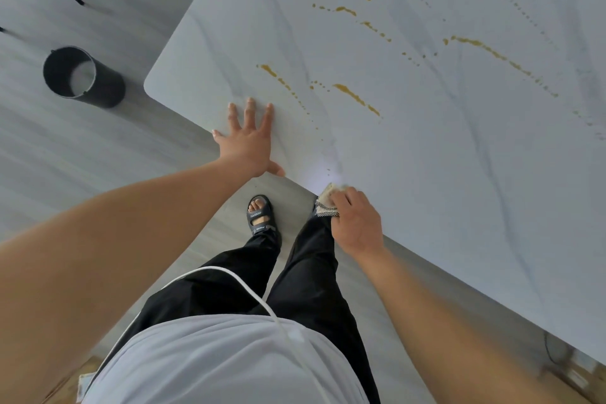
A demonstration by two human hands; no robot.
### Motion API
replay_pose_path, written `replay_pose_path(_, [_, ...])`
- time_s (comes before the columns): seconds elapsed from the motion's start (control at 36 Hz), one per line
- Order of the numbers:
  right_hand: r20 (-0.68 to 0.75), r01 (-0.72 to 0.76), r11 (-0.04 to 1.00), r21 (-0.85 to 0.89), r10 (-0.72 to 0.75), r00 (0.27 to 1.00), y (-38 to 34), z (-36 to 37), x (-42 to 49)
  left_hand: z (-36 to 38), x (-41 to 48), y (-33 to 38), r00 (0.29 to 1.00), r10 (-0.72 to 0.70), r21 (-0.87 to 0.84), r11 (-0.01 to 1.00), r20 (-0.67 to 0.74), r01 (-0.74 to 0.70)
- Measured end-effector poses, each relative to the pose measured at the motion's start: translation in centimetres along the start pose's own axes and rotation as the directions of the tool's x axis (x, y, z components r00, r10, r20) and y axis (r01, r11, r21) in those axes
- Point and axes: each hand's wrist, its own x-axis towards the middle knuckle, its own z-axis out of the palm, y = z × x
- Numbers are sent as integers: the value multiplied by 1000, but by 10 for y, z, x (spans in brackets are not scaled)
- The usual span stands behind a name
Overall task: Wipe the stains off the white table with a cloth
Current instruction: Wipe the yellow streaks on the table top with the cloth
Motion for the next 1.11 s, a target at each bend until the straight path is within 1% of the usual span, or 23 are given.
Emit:
replay_pose_path(0.14, [91, -60, 998, 1, 60, 994, -11, 1, -5, -1, -2, -3, 1000, 21, 20, 1000, -1, -21])
replay_pose_path(0.19, [177, -89, 996, 21, 84, 981, -17, -2, -5, 0, -3, -5, 999, 39, 31, 999, -9, -39])
replay_pose_path(0.25, [314, -156, 979, 132, 107, 943, -23, -8, -1, 1, -4, -8, 998, 63, 57, 996, -18, -62])
replay_pose_path(0.31, [463, -333, 898, 288, 174, 869, -34, -19, 6, 2, -5, -14, 995, 90, 93, 992, -30, -87])
replay_pose_path(0.33, [514, -453, 819, 352, 236, 825, -40, -25, 10, 1, -5, -17, 994, 105, 113, 988, -34, -101])
replay_pose_path(0.36, [548, -577, 702, 418, 312, 776, -44, -30, 14, -1, -5, -20, 992, 123, 134, 984, -38, -117])
replay_pose_path(0.39, [577, -671, 554, 493, 369, 729, -48, -35, 16, -2, -5, -24, 990, 136, 154, 980, -42, -128])
replay_pose_path(0.42, [595, -716, 391, 579, 398, 699, -50, -41, 19, -6, -3, -27, 988, 149, 164, 977, -49, -139])
replay_pose_path(0.44, [598, -719, 235, 655, 420, 682, -51, -46, 22, -11, -2, -32, 987, 150, 168, 976, -53, -139])
replay_pose_path(0.47, [591, -692, 93, 716, 446, 672, -51, -53, 24, -17, 0, -36, 989, 139, 171, 977, -52, -129])
replay_pose_path(0.5, [582, -652, -22, 758, 476, 659, -51, -61, 27, -24, 3, -40, 991, 125, 178, 977, -49, -115])
replay_pose_path(0.53, [574, -612, -108, 783, 506, 644, -49, -67, 30, -31, 6, -44, 993, 111, 194, 976, -42, -101])
replay_pose_path(0.56, [567, -579, -168, 798, 532, 629, -46, -72, 33, -38, 10, -48, 994, 101, 216, 972, -30, -92])
replay_pose_path(0.58, [563, -553, -205, 807, 551, 616, -42, -79, 37, -44, 15, -51, 996, 92, 233, 969, -16, -86])
replay_pose_path(0.64, [546, -521, -234, 821, 590, 595, -30, -87, 46, -54, 23, -57, 997, 73, 217, 973, 10, -73])
replay_pose_path(0.72, [495, -499, -208, 841, 666, 558, -3, -100, 66, -59, 30, -64, 997, 65, 136, 988, 43, -70])
replay_pose_path(0.75, [474, -501, -183, 846, 688, 550, 8, -104, 76, -58, 30, -64, 997, 63, 126, 990, 42, -67])
replay_pose_path(0.78, [440, -512, -133, 849, 714, 545, 20, -110, 87, -57, 29, -64, 998, 58, 122, 991, 40, -62])
replay_pose_path(0.83, [339, -557, 33, 830, 763, 550, 41, -120, 111, -55, 28, -62, 998, 52, 124, 991, 28, -55])
replay_pose_path(0.89, [245, -592, 213, 777, 764, 597, 60, -129, 135, -54, 28, -60, 998, 47, 123, 991, 33, -51])
replay_pose_path(0.97, [143, -599, 459, 656, 704, 696, 87, -137, 173, -55, 31, -60, 999, 32, 117, 992, 42, -37])
replay_pose_path(1.03, [93, -574, 609, 547, 637, 765, 102, -141, 200, -54, 33, -61, 998, 23, 124, 992, 51, -29])
replay_pose_path(1.11, [49, -480, 787, 387, 502, 863, 118, -137, 228, -54, 34, -61, 998, 8, 122, 992, 67, -16])
